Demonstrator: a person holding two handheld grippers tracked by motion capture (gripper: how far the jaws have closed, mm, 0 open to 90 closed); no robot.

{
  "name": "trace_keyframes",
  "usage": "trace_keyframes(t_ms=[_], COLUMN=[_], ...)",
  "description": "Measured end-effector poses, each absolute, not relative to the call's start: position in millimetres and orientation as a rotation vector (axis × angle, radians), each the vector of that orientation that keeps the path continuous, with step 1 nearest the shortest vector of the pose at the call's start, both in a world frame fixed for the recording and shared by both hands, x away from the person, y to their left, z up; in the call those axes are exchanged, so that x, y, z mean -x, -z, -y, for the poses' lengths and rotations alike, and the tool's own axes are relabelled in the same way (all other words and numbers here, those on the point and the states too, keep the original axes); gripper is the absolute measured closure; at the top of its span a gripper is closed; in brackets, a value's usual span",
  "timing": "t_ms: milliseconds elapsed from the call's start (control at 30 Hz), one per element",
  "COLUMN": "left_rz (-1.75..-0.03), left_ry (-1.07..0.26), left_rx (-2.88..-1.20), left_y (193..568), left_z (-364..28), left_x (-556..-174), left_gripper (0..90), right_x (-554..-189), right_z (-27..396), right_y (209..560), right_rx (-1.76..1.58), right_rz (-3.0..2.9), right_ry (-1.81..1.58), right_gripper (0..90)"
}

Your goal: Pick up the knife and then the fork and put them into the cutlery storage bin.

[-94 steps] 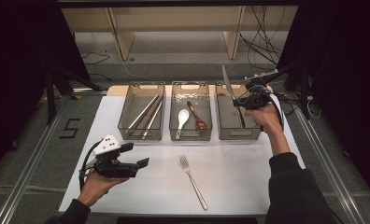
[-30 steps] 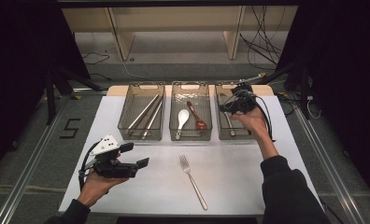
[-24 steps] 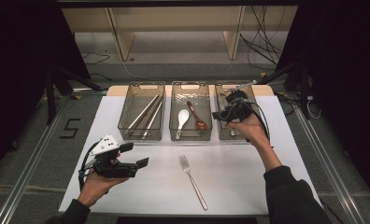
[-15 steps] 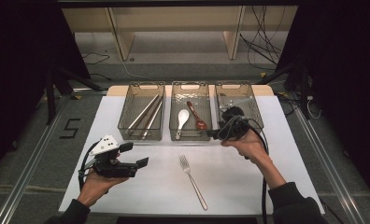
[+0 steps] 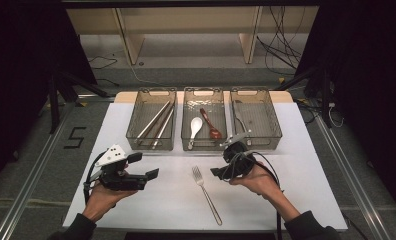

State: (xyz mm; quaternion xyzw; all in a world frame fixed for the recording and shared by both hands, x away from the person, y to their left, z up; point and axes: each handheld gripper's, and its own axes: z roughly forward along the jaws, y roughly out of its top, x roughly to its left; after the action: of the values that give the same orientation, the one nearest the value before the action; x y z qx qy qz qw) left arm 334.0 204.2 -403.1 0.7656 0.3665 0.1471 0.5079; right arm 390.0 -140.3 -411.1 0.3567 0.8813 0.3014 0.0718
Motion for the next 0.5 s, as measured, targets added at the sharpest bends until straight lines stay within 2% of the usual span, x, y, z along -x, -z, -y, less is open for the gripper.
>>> trace_keyframes(t_ms=[500], left_rz=[-0.884], left_ry=[-0.355], left_rx=[-1.846], left_y=[403.6], left_z=[-204.3], left_x=[-334.2], left_gripper=[15.7], right_x=[-378.8], right_z=[122.4], right_y=[426.7], right_rx=[-1.023], right_rz=[-2.739], right_ry=[-0.824], right_gripper=[30.4])
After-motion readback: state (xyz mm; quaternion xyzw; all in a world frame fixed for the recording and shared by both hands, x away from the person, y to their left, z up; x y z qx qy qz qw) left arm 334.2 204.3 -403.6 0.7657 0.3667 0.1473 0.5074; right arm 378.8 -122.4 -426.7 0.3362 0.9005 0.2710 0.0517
